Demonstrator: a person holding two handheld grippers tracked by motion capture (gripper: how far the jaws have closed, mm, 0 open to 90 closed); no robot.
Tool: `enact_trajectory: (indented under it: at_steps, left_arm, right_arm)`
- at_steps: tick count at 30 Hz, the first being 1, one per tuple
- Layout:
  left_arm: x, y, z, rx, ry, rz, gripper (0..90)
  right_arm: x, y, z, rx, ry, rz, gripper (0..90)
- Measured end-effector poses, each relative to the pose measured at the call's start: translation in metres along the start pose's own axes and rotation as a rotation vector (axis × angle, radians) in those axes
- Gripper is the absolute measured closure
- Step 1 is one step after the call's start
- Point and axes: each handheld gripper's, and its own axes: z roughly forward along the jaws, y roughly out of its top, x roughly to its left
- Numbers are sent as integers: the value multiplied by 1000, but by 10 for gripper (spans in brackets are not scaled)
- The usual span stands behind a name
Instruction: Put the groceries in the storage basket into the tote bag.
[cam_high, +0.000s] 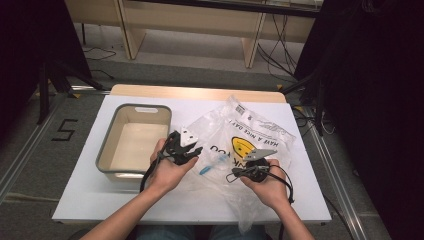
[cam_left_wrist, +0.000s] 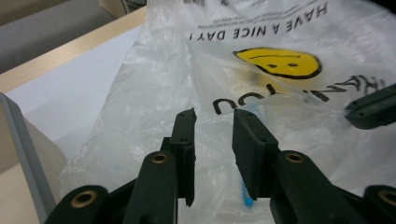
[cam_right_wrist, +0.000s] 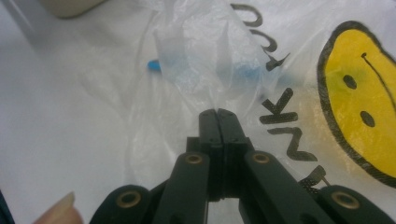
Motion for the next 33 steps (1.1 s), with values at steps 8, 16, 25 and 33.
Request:
enact_trajectory:
  at_steps: [8, 16, 25, 33]
  left_arm:
    - [-2, -15, 31, 156, -6, 31, 709]
    - [2, -27, 35, 214, -8, 26, 705]
    - [1, -30, 24, 179, -27, 10, 655]
    - [-3, -34, 10, 112, -93, -7, 484]
  right_arm:
    - [4, -7, 7, 55, 50, -13, 824]
    - [-2, -2, -27, -122, 23, 56, 634]
    - [-22, -22, -45, -128, -59, 160, 568]
    - [-32, -36, -55, -113, -122, 215, 539]
